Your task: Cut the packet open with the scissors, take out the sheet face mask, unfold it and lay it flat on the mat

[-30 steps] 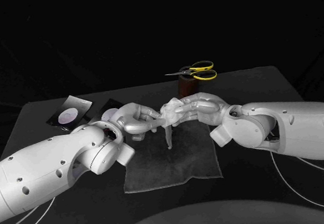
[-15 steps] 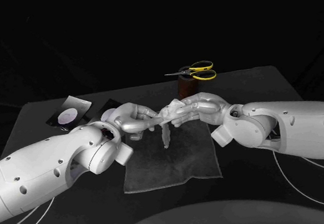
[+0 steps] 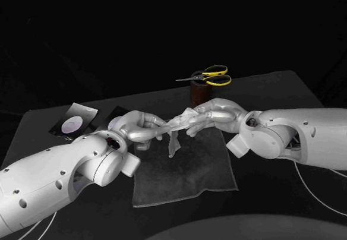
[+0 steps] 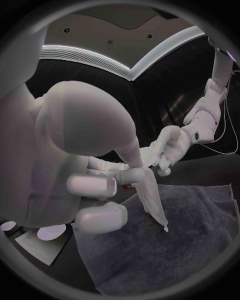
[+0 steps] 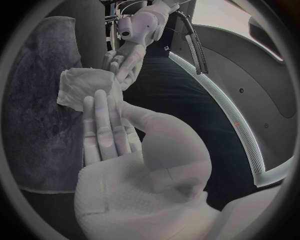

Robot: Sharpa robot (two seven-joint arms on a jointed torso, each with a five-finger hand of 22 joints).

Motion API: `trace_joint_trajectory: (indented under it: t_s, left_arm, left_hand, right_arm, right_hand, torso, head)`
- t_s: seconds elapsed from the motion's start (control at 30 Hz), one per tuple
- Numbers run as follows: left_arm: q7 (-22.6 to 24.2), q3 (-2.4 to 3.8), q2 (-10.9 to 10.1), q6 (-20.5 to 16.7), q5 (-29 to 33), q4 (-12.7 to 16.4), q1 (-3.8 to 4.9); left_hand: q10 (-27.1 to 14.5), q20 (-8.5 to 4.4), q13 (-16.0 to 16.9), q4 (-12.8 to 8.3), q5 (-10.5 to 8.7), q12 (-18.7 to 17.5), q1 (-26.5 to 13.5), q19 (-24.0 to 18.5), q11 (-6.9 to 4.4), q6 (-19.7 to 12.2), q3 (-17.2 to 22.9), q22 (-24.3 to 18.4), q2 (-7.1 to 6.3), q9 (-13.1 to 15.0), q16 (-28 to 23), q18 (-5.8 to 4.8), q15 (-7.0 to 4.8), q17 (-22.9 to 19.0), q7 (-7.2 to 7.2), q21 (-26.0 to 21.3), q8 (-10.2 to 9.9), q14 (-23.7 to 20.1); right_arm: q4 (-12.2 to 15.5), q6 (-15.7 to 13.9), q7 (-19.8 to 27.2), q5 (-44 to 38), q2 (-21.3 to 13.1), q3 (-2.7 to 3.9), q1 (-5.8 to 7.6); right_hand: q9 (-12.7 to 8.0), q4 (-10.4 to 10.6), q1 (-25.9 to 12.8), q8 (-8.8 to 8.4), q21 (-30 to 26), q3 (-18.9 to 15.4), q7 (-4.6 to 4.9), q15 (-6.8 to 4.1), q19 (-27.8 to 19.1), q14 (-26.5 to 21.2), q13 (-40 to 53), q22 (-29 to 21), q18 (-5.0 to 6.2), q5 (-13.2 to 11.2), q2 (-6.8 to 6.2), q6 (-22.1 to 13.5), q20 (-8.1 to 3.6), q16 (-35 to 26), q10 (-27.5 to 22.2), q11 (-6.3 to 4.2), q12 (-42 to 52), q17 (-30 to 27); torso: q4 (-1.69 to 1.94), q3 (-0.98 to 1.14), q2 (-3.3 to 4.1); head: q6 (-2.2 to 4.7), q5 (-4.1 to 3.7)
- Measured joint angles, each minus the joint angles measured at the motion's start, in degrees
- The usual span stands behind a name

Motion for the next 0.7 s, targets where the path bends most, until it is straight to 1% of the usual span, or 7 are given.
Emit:
trace_joint_trajectory:
  t_s: [0.07, 0.1, 0.23, 0.33, 0.37, 0.53, 0.7]
  left_arm:
    - [-0.12, 0.0, -0.05, -0.01, 0.07, 0.0, 0.0]
    - [-0.2, 0.0, -0.09, -0.01, 0.12, -0.01, 0.0]
    - [-0.44, 0.0, -0.23, -0.02, 0.27, -0.01, 0.0]
    - [-0.56, 0.0, -0.3, -0.01, 0.46, -0.01, 0.01]
    - [-0.61, 0.01, -0.31, -0.01, 0.57, -0.01, 0.01]
    - [-0.74, 0.02, -0.37, 0.01, 0.84, -0.01, 0.01]
    - [-0.77, 0.02, -0.42, -0.01, 1.19, -0.01, 0.02]
  left_hand:
    - [0.22, 0.0, 0.33, 0.0, 0.0, 0.36, -0.09, 0.0, 0.21, -0.21, 0.01, 0.02, -0.09, 0.0, 0.0, 0.0, 0.0, 0.0, -0.16, 0.0, 0.35, 0.0]
    - [0.71, 0.0, 0.54, -0.13, 0.0, 0.6, -0.46, 0.0, -0.11, -0.27, 0.13, 0.04, -0.43, 0.0, 0.0, 0.0, 0.0, 0.0, -0.1, 0.0, 0.56, 0.0]
    - [0.73, 0.0, 1.06, -0.21, 0.0, 0.74, -0.75, 0.0, -0.1, -0.28, 0.21, 0.04, -0.3, 0.0, 0.0, 0.0, 0.0, 0.0, -0.1, 0.0, 0.67, 0.0]
    - [1.04, 0.0, 1.43, -0.04, 0.0, 1.23, -1.52, 0.0, -0.41, -0.37, 0.38, 0.04, -0.42, 0.0, 0.0, 0.0, 0.0, 0.0, -0.19, 0.0, 1.08, 0.0]
    - [1.04, 0.0, 1.6, -0.04, 0.0, 1.36, -1.62, 0.0, -0.41, -0.38, 0.38, 0.04, -0.33, 0.0, -0.01, 0.0, 0.0, 0.0, -0.19, 0.0, 1.18, 0.0]
    - [1.9, 0.0, 2.43, 0.19, 0.0, 1.9, -2.83, 0.0, -0.89, -0.38, 0.6, 0.04, -0.32, 0.0, -0.01, 0.0, -0.41, 0.0, -0.63, 0.0, 1.64, 0.0]
    - [2.14, 0.0, 2.87, 0.74, -0.02, 2.18, -3.17, -0.01, -1.13, -0.48, 0.51, 0.13, 0.01, 0.0, -0.01, 0.0, -0.41, 0.0, -0.72, 0.0, 1.7, 0.0]
  right_arm:
    - [0.03, -0.67, 0.28, -0.09, -0.04, 0.0, 0.0]
    - [0.03, -1.11, 0.51, -0.12, -0.08, 0.0, 0.0]
    - [0.03, -2.4, 1.2, -0.12, -0.14, 0.0, 0.0]
    - [0.03, -3.14, 1.59, -0.11, -0.17, 0.0, 0.0]
    - [0.0, -3.43, 1.77, -0.09, -0.17, 0.0, 0.0]
    - [-0.14, -4.3, 2.24, -0.06, -0.21, 0.02, -0.01]
    - [-0.33, -4.61, 2.3, -0.14, -0.28, 0.03, 0.0]
  right_hand:
    - [0.07, 0.0, 0.01, 0.1, 0.46, 0.64, -0.09, -0.11, 0.2, 0.3, 0.02, 0.2, 0.1, -0.06, 0.01, 0.22, 0.2, 0.0, 0.3, 0.1, 0.0, 0.15]
    - [0.07, 0.0, -0.15, 0.1, 0.48, 0.65, -0.09, -0.19, 0.2, 0.39, 0.02, 0.39, 0.12, -0.05, 0.17, 0.22, 0.2, 0.0, 0.38, 0.18, 0.0, 0.15]
    - [0.13, 0.08, -0.22, 0.1, 0.73, 1.03, -0.09, -0.22, 0.2, 0.58, 0.04, 0.55, 0.13, 0.17, 0.24, 0.22, 0.2, 0.0, 0.38, 0.18, 0.0, 0.21]
    - [0.13, 0.03, -0.22, 0.1, 0.73, 1.1, -0.09, -0.22, 0.2, 0.6, 0.04, 0.58, 0.13, 0.17, 0.24, 0.22, 0.2, 0.0, 0.38, 0.18, 0.0, 0.21]
    - [0.13, 0.03, -0.22, 0.1, 0.86, 1.1, -0.29, -0.23, 0.2, 0.61, 0.04, 0.59, 0.14, 0.17, 0.24, 0.42, 0.2, 0.0, 0.38, 0.18, -0.01, 0.24]
    - [0.13, 0.03, -0.22, 0.1, 0.97, 1.1, -0.29, -0.23, 0.19, 0.77, 0.03, 0.68, 0.15, 0.16, 0.24, 0.42, 0.2, 0.0, 0.38, 0.18, -0.02, 0.29]
    - [0.16, 0.03, -0.22, 0.1, 0.97, 1.1, -0.29, -0.32, 0.19, 0.89, 0.0, 0.83, 0.17, 0.15, 0.24, 0.42, 0.21, -0.01, 0.59, 0.38, -0.04, 0.27]
  torso:
    - [0.01, 0.0, 0.0]
    - [0.02, 0.0, 0.0]
    - [0.03, 0.01, 0.0]
    - [0.02, 0.01, 0.0]
    - [0.03, 0.0, 0.0]
    - [0.02, -0.01, 0.01]
    - [0.02, -0.01, 0.01]
  head:
    - [0.0, -0.01]
    - [0.0, -0.01]
    - [0.0, -0.05]
    - [0.0, -0.07]
    - [0.0, -0.08]
    - [0.0, -0.07]
    - [0.0, -0.05]
